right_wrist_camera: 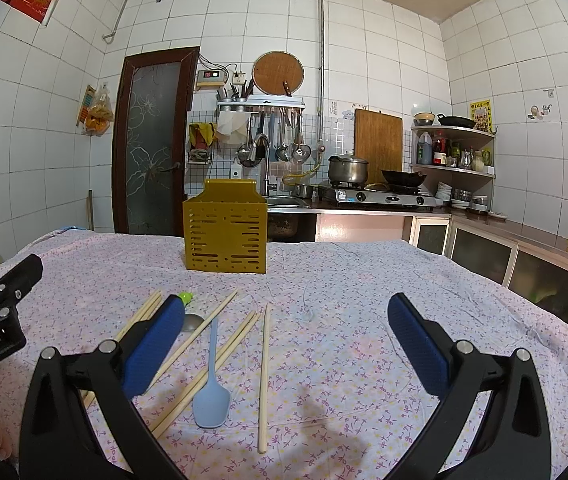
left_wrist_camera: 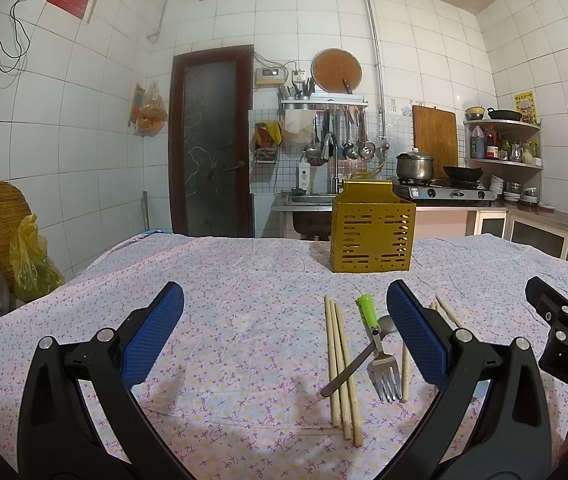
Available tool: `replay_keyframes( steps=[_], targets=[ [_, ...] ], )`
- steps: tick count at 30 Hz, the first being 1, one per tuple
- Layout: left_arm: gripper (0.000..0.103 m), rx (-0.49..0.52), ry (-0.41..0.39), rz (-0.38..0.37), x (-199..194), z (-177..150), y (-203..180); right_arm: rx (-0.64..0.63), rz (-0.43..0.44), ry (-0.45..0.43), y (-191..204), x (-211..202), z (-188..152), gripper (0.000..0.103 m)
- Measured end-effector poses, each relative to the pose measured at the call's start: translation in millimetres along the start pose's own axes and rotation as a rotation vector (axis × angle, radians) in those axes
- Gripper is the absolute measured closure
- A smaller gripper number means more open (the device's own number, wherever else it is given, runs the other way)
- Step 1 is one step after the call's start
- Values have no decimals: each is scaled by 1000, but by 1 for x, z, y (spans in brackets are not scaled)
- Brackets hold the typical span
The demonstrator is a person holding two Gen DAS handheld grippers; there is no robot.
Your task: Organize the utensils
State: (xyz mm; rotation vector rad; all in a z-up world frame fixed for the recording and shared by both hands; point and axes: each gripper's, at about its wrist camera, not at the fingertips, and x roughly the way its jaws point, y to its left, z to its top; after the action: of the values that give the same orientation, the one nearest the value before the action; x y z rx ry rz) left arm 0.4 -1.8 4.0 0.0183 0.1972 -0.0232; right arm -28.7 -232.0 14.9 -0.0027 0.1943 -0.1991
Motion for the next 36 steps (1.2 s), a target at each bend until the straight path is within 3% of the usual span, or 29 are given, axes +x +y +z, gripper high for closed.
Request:
replay_keyframes(
  steps=[19,24,36],
  targets=[
    [5,13,28,-22,2,11,0,7,26,38,3,8,-3,4],
    [5,39,113,-41,21,15,-4,65,78,124,-5,29,-3,4],
    [5,63,340,-125,139,50,-5,-9,-5,335,-13,131,30,5]
  ],
)
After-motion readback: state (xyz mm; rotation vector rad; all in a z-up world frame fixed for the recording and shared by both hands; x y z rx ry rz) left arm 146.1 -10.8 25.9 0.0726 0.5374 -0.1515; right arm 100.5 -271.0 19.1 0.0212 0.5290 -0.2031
